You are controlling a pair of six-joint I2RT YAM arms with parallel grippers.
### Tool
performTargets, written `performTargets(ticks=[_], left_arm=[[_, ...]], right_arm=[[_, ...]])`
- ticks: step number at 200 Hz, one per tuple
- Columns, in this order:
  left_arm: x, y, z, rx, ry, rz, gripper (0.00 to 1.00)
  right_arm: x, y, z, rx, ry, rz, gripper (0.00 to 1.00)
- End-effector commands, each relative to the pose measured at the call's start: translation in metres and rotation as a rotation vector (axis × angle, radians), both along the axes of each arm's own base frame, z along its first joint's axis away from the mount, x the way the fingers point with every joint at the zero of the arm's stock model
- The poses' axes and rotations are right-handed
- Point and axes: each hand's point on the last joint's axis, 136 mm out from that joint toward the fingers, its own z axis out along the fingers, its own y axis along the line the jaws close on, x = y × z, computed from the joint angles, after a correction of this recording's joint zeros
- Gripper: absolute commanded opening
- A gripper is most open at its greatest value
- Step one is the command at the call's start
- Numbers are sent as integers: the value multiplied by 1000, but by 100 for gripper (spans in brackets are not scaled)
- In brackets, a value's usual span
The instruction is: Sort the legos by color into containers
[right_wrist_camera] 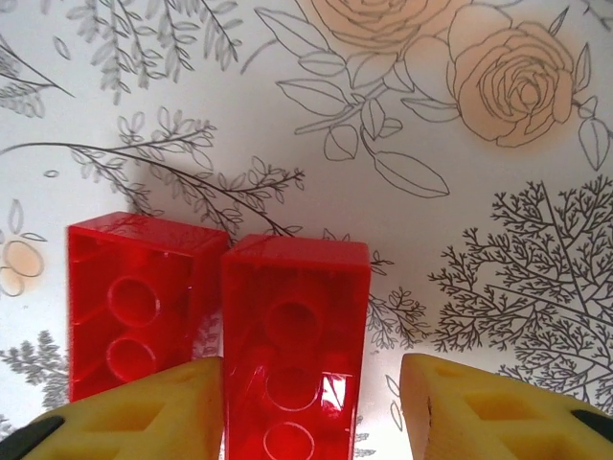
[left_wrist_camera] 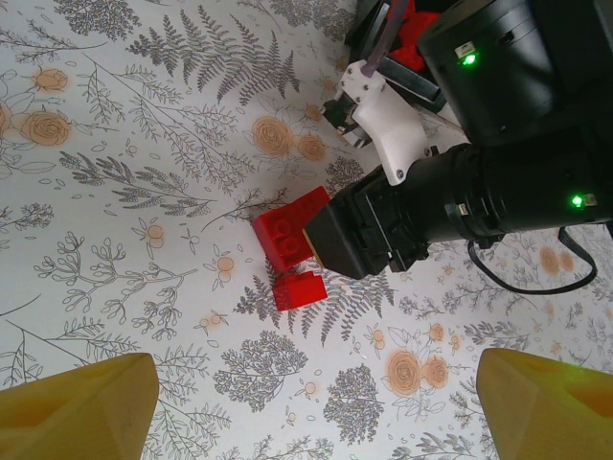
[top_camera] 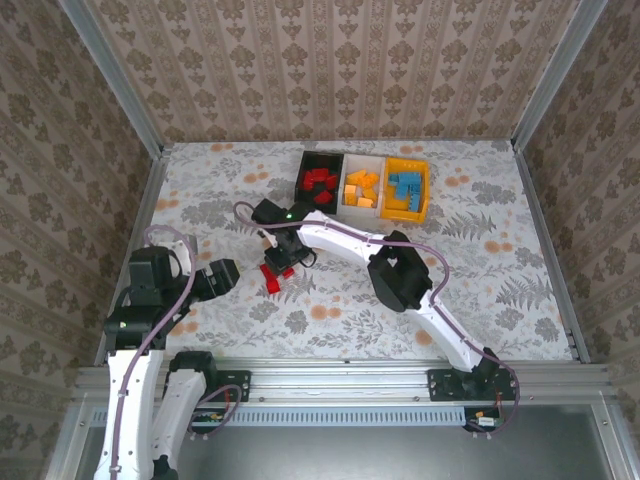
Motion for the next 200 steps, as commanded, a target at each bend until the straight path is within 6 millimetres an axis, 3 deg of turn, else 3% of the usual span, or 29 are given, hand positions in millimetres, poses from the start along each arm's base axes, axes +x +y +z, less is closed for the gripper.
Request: performTargets(ticks=[1,36,53,91,115,143,172,200], left_arm=[[2,-1,-1,-11,-13,-6,87],[2,-2,0,-11,-14,-8,87],[2,-1,0,-11,-15,-8,87],[2,-2,-1,-12,-13,-10,87],[2,-2,0,-13,-16,-11,87],[3,-2,-1,-17,-15,-12,88],[3,-2,0,-19,-16,-13,88],[3,-3,-1,-19,-15,-14,88]], right_arm=[[-3,-4,-6,-47,1,13,52],[-1,-8,-13,-65,7,7,50],[1,-12,-13,-67,5,-7,43],[9,-22,4,-47,-35,-39,33],[15,-29,39,32,-68,-71,30],[32,-35,108,298,-58,-149,28],[73,-61,173,593,-29,-298,29],[123,-99,197,717,-34,-501,29]])
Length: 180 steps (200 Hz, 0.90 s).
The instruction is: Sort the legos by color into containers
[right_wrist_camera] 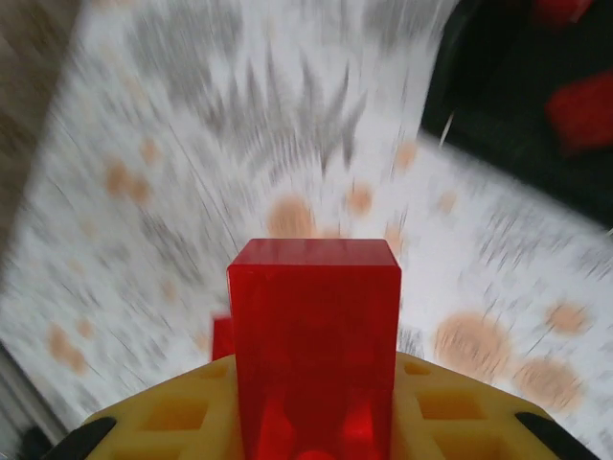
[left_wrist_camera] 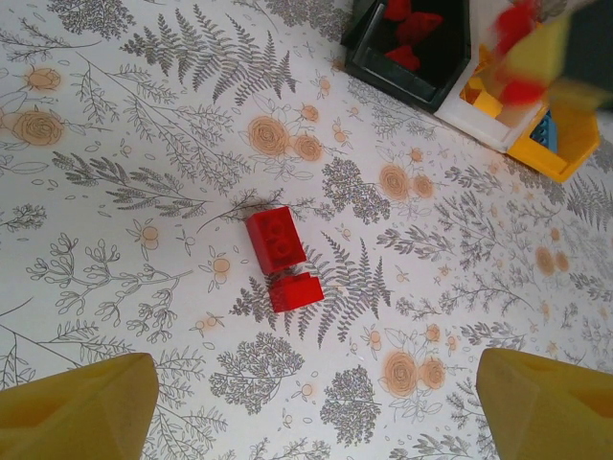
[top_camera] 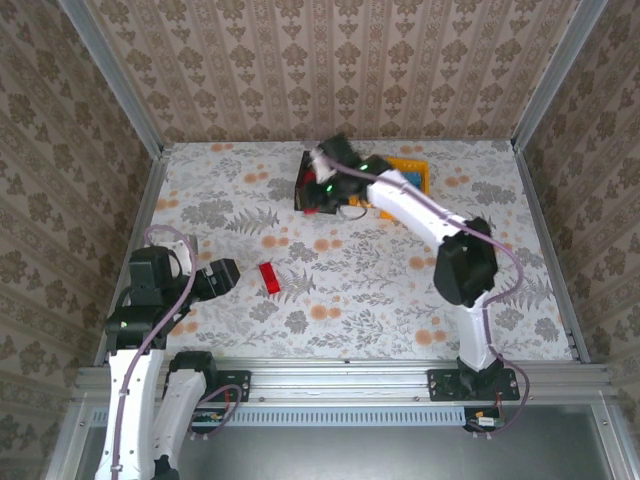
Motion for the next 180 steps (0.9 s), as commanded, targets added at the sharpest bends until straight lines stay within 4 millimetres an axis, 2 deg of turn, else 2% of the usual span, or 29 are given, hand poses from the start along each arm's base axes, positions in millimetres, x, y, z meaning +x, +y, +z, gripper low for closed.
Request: performTargets(ticks=[1,9,32,54,88,108,129,157,180], left_arm=[[1,-1,0,-8,-12,-10,88],[1,-2,0,-9,-9,-12,88],[2,-2,-2,-10,-1,-15,87],[3,-6,-3,-22,8,-34,88],[3,-25,-4,-88,28,-138,88],[3,-28,-6,-93,42,-156,88],[3,-28,-6,-90,40,-152,89],[4,-28,-7,-90,42,-152,89],[4,-28,-6,-90,40,-155,89]], right_arm=[[31,-14,30,205,54,-129,29],[46,-22,36,247,46,-180,29],[81,-41,38,326,37,-317,29],[107,-49,26,369,52,-421,29],[136,-42,-5,406,102,-510,29],[146,-34,-24,397,130,-529,29],[151,-26,-34,378,136,-521,31],[155,-22,-46,359,143,-526,37],[155,-24,-55,340,153,-528,46]])
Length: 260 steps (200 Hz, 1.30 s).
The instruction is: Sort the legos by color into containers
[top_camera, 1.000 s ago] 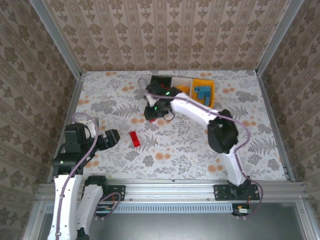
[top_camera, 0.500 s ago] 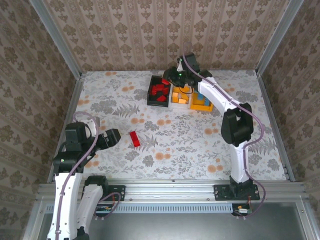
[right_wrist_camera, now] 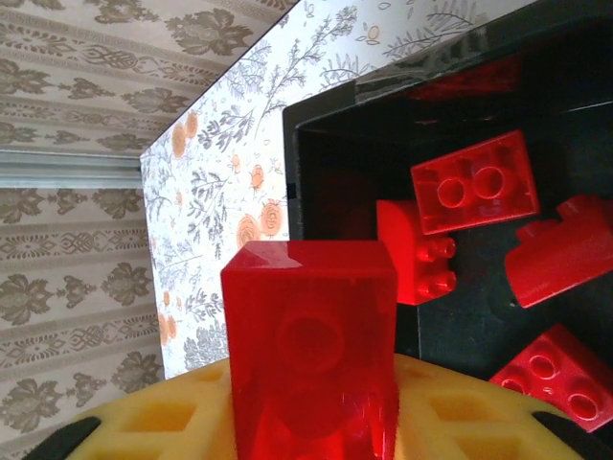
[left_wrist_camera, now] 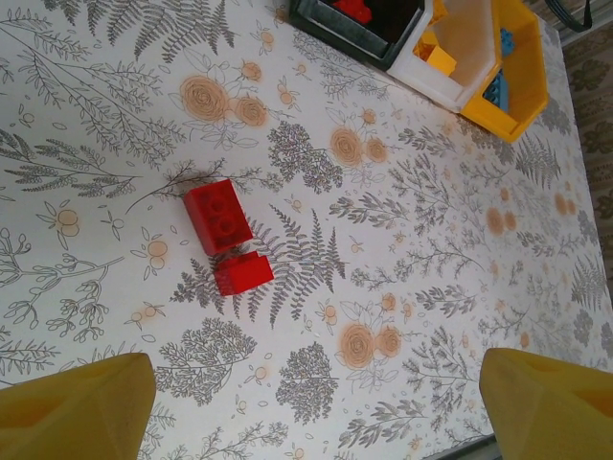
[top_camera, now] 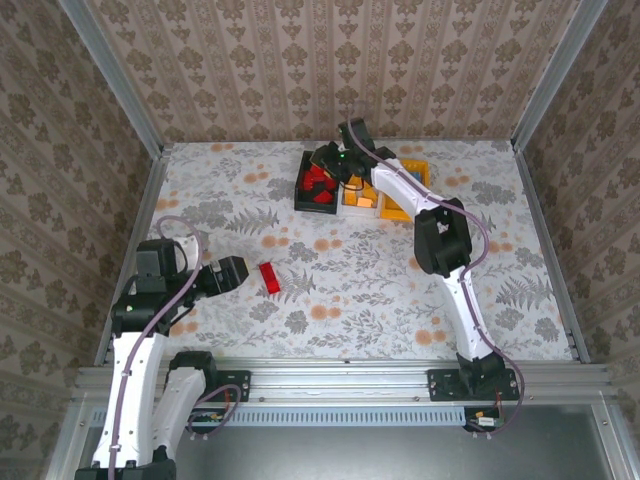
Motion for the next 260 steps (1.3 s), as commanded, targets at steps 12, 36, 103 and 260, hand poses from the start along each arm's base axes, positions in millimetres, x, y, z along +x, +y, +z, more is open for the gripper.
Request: performTargets(ticks=[12,36,103,260], left_arm=[[0,-4,2,-1,-28,-36,89],[0,-4,2,-4,-26,-35,89],[0,-3,3,-3,-32,-32,89],[-2,-5,4,-7,-42,-42,89]], right_arm=[[4,0,2,-16,-6,-14,49],[2,1,4,-19,-9,-6,54],[-1,1,6,-19,-11,10,60],[-45,-6,115,-120,-221,152,61]])
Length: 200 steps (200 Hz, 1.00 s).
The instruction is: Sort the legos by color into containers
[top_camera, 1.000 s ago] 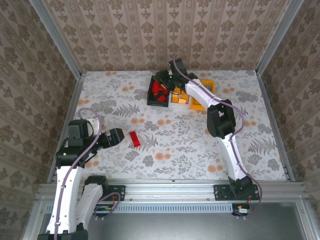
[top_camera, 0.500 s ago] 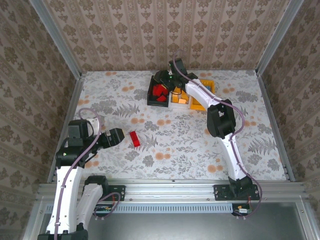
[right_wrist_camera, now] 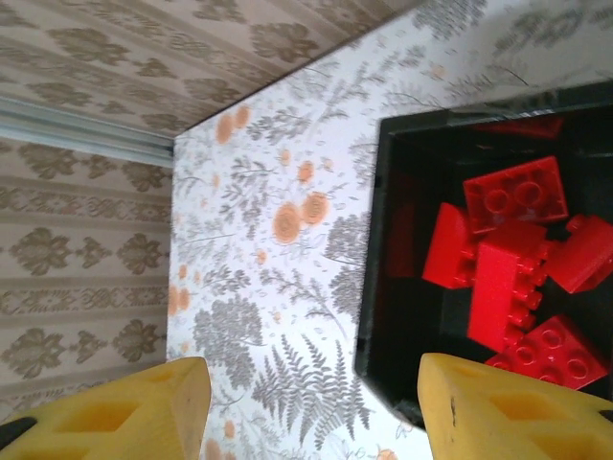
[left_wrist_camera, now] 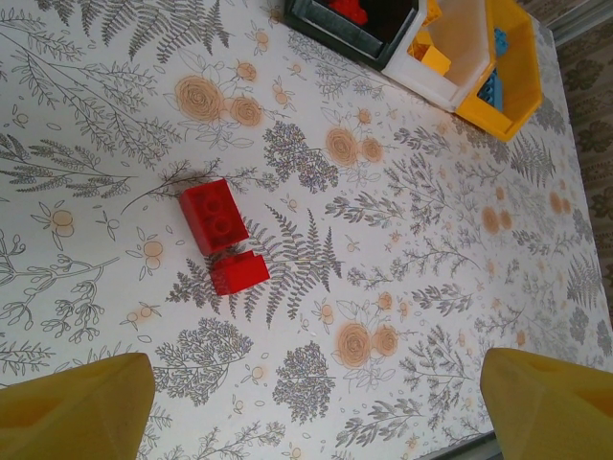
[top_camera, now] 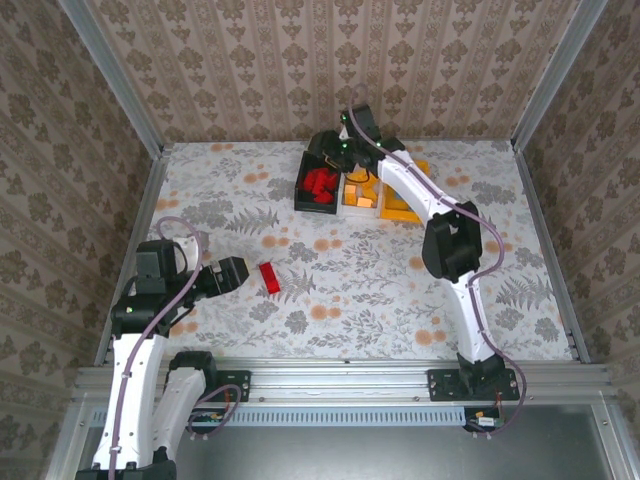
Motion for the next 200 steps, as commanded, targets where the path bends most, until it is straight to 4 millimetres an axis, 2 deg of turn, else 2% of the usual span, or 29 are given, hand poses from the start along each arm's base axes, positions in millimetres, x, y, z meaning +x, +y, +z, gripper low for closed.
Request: performTargets(ticks=[1,20,23,45,84,138,172,200], left_arm=[[0,-4,3,0,-36,-37,89],[-1,-6,3,2,-35,-46,90],[-1,-6,3,2,-32,-46,90],[-2,-8,2,3,-29,-53,90],[-2,-12,1,-6,-23,-76,91],[-5,-20,7,-35,-47,-121,100],[-7,-22,10,-44,-60,-134,100],[-8,-22,11,-45,-69,-134,100]], right_arm=[[-23,-1,48,-32,-84,64,61],[-35,2,69,-26,-122,123,61],[-40,2,67,-34,-105,135,61],[-61,7,84,-32,-107,235,61],[-115,20,95,-101,-91,420,63],[-186,36,82,-197,-36,608,65],[-217,46,68,-229,-7,654,66],[-236,50,46,-273,42,674,68]])
